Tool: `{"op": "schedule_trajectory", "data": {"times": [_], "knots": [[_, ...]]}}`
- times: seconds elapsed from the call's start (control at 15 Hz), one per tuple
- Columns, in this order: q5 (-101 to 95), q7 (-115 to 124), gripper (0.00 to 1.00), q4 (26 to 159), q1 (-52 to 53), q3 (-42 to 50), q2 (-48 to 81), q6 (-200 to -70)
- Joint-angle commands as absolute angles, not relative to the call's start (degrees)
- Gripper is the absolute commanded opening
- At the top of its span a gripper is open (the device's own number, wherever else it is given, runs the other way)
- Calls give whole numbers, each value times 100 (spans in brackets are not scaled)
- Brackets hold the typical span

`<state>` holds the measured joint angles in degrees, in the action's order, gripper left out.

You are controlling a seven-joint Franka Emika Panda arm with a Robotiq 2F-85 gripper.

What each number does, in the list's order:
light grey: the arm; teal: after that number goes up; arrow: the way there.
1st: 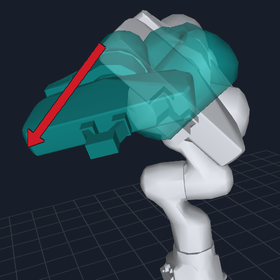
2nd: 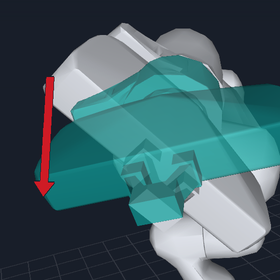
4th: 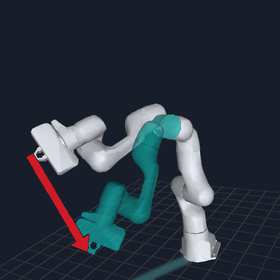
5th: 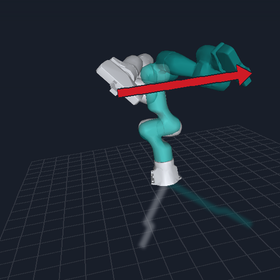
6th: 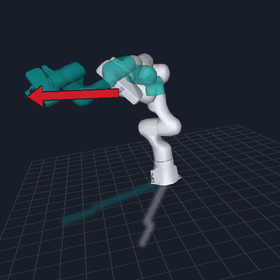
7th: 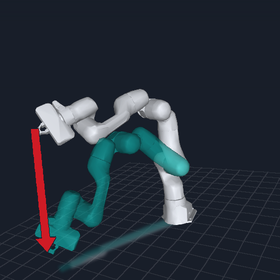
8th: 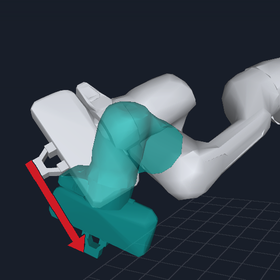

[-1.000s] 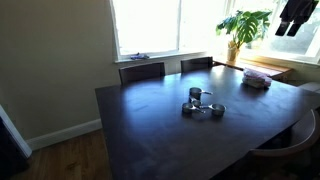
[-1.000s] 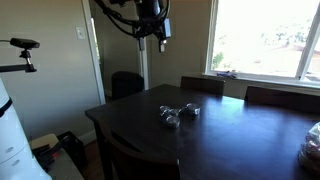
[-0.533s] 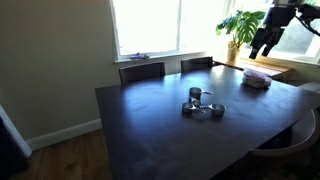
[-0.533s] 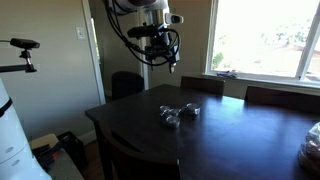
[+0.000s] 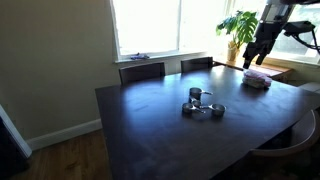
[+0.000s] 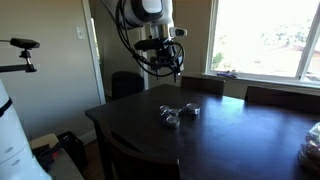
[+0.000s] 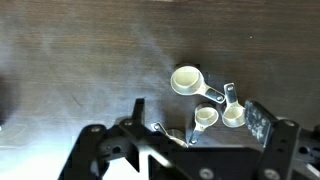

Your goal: Stack the cups

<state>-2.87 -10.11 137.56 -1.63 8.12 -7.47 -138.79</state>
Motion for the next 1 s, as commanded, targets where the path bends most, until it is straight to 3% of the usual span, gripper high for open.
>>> {"op": "schedule_trajectory", "data": {"times": [0.0,0.93], "knots": [[-269,-1021,100,13744,-262,711,-747,-13865],[-86,-1074,100,12500,-214,162,1869,-13925]]}}
